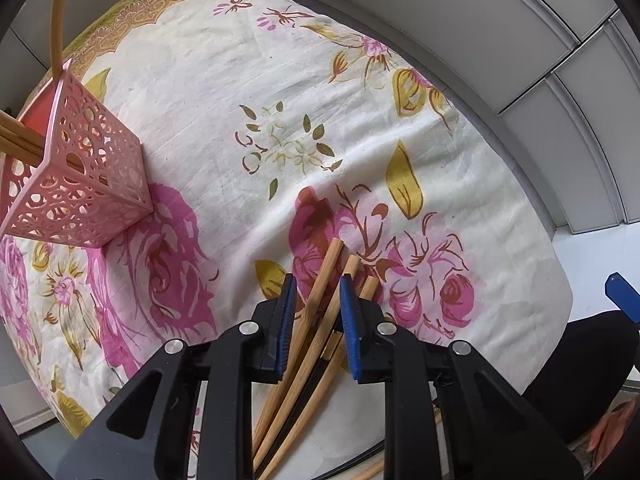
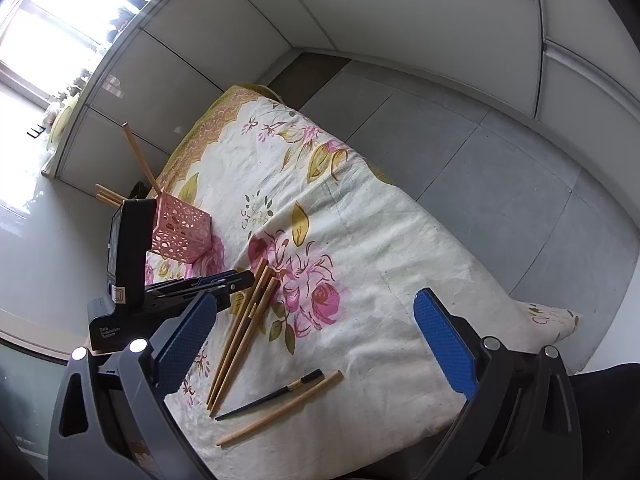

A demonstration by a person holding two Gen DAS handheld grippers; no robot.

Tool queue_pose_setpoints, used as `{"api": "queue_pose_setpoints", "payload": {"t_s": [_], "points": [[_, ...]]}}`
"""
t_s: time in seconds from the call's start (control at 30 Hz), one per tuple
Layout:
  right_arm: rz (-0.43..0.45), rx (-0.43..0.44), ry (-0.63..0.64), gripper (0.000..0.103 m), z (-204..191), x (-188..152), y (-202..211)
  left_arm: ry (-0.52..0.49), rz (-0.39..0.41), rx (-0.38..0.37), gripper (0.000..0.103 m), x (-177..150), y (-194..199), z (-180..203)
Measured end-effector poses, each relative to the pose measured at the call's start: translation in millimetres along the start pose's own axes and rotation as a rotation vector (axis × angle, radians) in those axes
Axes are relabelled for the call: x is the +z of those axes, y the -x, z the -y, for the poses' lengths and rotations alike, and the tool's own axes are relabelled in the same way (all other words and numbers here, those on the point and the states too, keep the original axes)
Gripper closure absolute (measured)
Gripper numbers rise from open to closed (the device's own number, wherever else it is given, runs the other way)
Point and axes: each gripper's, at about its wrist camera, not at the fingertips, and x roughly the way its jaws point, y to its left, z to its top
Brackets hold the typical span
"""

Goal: Organize utensils
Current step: 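Move both tools back to the chopstick row and close the left tool on a chopstick, then lift the wooden chopstick with the left tool while the right tool lifts another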

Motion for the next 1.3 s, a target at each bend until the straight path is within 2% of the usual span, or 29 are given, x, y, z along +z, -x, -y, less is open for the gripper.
{"api": "queue_pose_setpoints", "payload": {"t_s": [0.1, 0.27, 0.5, 0.6, 0.73, 0.77, 0.83, 0.87, 0.9, 1.0, 1.3], "points": [[-0.006, -0.001, 0.0, 0.007, 1, 1, -1, -0.006, -0.005, 0.008, 0.082, 2, -3, 2], [-0.017, -0.002, -0.001, 0.007, 1, 1, -2, -0.012, -0.013, 0.032, 0.091, 8, -14, 5], [-0.027, -0.057, 0.024, 0.007, -7, 2, -9, -0.016, -0.009, 0.007, 0.093, 10, -24, 1], [-0.042, -0.099, 0.071, 0.007, -24, 7, -23, -0.001, 0.008, -0.002, 0.093, 7, -25, -2], [-0.078, -0.149, 0.131, 0.008, -52, 14, -54, 0.022, 0.013, 0.056, 0.096, -17, -14, -23], [-0.11, -0.137, 0.114, 0.01, -56, 16, -66, 0.025, 0.015, 0.056, 0.096, -23, -10, -28], [-0.196, -0.095, 0.067, 0.033, -63, 18, -91, 0.039, 0.032, 0.062, 0.097, -33, 0, -40], [-0.243, -0.078, 0.052, 0.04, -67, 18, -104, 0.048, 0.042, 0.059, 0.097, -39, 5, -45], [-0.289, -0.07, 0.039, 0.051, -71, 18, -117, 0.057, 0.053, 0.056, 0.097, -45, 11, -52], [-0.349, -0.082, 0.032, 0.054, -83, 14, -149, 0.074, 0.086, 0.054, 0.097, -63, 26, -66], [-0.308, -0.262, 0.167, 0.053, -125, 10, -187, 0.104, 0.147, 0.047, 0.097, -86, 49, -97]]}}
